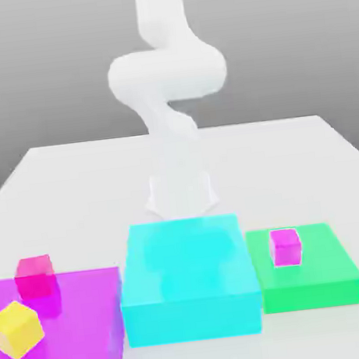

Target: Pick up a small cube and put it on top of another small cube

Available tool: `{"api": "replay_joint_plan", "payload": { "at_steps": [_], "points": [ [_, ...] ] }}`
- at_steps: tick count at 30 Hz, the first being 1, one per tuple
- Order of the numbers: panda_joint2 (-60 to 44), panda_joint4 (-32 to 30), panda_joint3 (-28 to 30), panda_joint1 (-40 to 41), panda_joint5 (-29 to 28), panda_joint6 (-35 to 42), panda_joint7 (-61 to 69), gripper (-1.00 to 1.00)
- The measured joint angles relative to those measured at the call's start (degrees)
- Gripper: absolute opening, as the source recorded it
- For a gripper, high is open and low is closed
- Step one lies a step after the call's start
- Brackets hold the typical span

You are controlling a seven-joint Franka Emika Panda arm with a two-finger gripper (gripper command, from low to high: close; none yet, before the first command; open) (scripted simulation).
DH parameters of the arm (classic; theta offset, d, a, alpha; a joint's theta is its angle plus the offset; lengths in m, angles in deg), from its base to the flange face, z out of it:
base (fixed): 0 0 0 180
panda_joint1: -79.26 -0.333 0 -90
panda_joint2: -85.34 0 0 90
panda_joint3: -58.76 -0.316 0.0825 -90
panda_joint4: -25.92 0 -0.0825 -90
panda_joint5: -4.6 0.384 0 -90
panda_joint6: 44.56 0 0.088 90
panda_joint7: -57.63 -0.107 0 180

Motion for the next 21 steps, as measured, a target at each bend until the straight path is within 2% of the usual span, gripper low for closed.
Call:
{"api": "replay_joint_plan", "payload": {
  "at_steps": [21],
  "points": [
    [-44.0,5.2,-7.5,-14.8,-3.2,-10.1,22.0,0.0]
  ]
}}
